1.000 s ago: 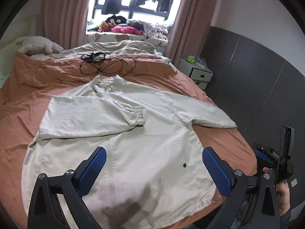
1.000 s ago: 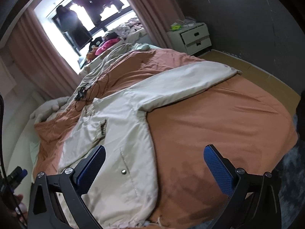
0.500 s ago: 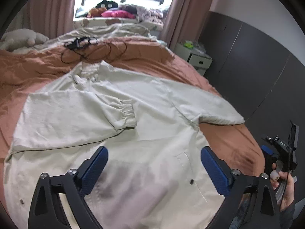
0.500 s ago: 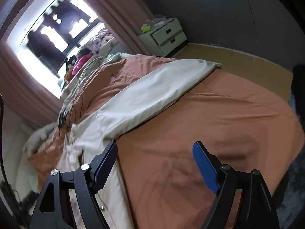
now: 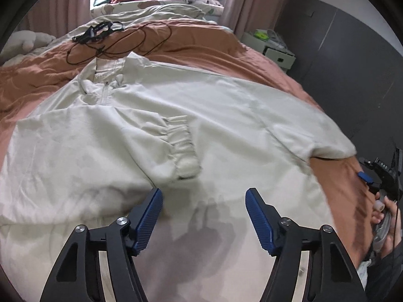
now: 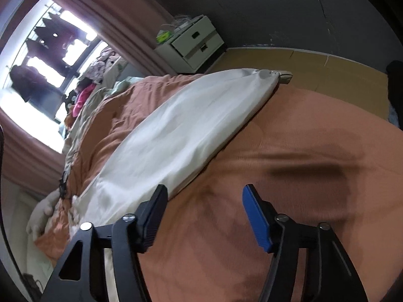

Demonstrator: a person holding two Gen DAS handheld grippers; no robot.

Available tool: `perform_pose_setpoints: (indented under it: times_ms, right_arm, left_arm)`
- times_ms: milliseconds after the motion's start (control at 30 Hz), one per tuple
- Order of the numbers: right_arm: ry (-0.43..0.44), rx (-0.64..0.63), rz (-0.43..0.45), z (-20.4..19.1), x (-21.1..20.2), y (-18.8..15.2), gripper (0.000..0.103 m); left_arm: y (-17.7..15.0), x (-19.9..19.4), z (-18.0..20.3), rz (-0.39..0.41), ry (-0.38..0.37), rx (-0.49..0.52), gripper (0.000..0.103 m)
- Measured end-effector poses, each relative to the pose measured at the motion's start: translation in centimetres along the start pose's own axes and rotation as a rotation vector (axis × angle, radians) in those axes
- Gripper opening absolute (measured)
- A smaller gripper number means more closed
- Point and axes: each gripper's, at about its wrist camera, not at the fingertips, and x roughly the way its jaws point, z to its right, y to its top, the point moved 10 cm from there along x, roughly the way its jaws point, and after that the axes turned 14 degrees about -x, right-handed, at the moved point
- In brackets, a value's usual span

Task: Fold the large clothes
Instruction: 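Move the right tool to the other outstretched sleeve, then grasp the sleeve with the right tool, fold it across the jacket, release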

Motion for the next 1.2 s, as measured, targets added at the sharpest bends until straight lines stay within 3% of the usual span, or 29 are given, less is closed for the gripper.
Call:
perform_pose_setpoints:
  times_ms: [100,233,467,533,633,867,1200]
  right_arm:
    - [-0.013,0.006,0.0,0.6,1.6,0.7,0.058]
    - [-0.022,0.013,0.006,1.4,3.5,1.7,0.039]
    - [-0.055,0.026,0.031,2.5,5.5,3.3,0.035]
    - [-0.06,0.033,0.042,2.8,5.8,3.8,0.015]
    - [-0.044,0.036,0.049,2.3,5.4,4.7,0.007]
    - [-0.026,-0.127,0.149,-4.0,-0.3,9.1,0.005]
    - [0.099,-0.292,0.222,-18.5,-7.6,12.0,0.005]
  left_arm:
    - [0.8,1.7,-1.3,-0.005,0.007,-0.014,0.064]
    - [1.6,3.5,-3.4,-0.016,0.031,-0.042,0.059]
    - [1.5,6.4,-6.1,-0.063,0.054,-0.082,0.055]
    - [1.3,6.8,-6.4,-0.061,0.05,-0.09,0.054]
    - [1.2,6.8,-6.4,-0.063,0.043,-0.099,0.054]
    - [1.9,3.6,-6.1,-0.045,0.019,-0.1,0.054]
    - [3.3,-3.7,-8.7,0.018,-0.003,-0.151,0.054]
